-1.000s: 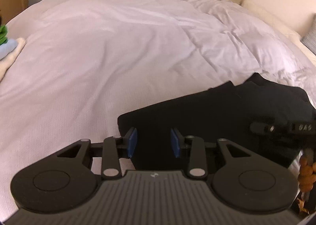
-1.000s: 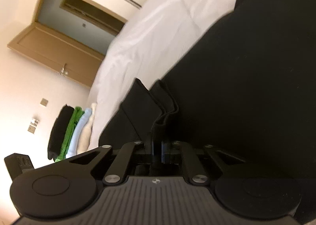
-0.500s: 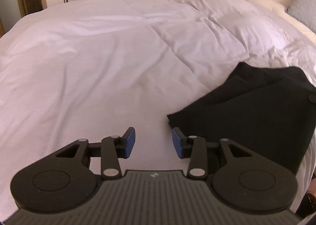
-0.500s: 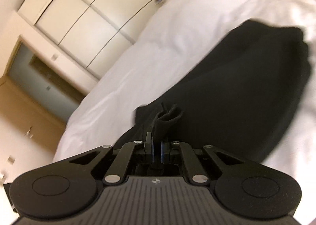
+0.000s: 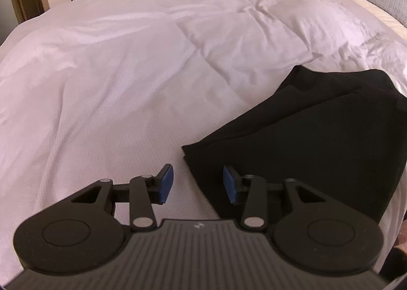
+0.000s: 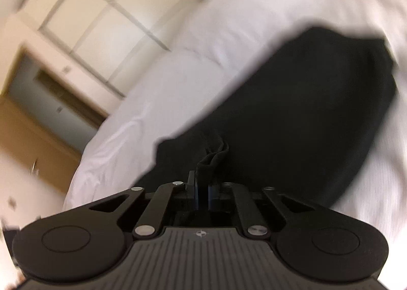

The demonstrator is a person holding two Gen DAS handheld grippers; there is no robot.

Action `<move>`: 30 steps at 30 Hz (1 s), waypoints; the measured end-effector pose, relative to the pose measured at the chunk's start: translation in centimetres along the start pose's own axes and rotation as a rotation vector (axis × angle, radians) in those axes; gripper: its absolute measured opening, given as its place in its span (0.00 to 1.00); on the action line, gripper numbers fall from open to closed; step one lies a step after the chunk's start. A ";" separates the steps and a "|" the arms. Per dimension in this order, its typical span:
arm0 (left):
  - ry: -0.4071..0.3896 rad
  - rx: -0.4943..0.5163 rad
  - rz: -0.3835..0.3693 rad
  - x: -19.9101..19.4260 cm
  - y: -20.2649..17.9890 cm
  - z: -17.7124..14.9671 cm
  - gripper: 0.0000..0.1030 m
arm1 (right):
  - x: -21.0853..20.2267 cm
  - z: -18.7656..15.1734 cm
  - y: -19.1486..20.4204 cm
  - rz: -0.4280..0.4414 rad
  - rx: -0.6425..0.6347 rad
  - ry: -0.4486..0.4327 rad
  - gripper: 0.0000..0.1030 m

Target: Fold clothes

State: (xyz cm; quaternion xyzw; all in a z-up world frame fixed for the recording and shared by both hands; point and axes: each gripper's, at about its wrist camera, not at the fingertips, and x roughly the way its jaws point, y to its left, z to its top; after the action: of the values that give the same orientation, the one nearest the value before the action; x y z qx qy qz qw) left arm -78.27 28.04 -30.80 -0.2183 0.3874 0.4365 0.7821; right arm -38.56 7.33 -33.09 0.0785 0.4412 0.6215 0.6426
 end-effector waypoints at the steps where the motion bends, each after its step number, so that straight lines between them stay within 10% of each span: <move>1: -0.007 0.006 -0.003 -0.1 -0.4 0.3 0.37 | -0.4 0.4 1.1 0.024 -0.065 -0.032 0.07; 6: -0.025 0.042 -0.028 0.3 -3.0 1.5 0.40 | -4.0 2.4 1.5 0.036 -0.240 -0.185 0.06; 10: 0.009 0.057 -0.033 2.0 -4.5 1.8 0.40 | -1.1 2.5 -5.9 -0.160 -0.023 -0.052 0.06; 13: 0.029 0.067 -0.023 2.7 -5.1 2.0 0.40 | -0.5 2.3 -8.7 -0.130 0.067 -0.039 0.05; 23: 0.008 0.073 -0.049 3.3 -6.9 3.7 0.40 | -4.7 6.6 -5.3 -0.093 -0.247 -0.239 0.05; 30: 0.041 0.079 -0.061 5.1 -8.0 3.7 0.40 | -3.0 6.9 -11.4 -0.219 -0.030 -0.168 0.05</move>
State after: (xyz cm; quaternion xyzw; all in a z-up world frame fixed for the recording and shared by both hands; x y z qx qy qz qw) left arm -68.31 29.02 -32.58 -0.2077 0.4134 0.3920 0.7951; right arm -25.21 5.39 -35.00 0.0721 0.3823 0.5456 0.7423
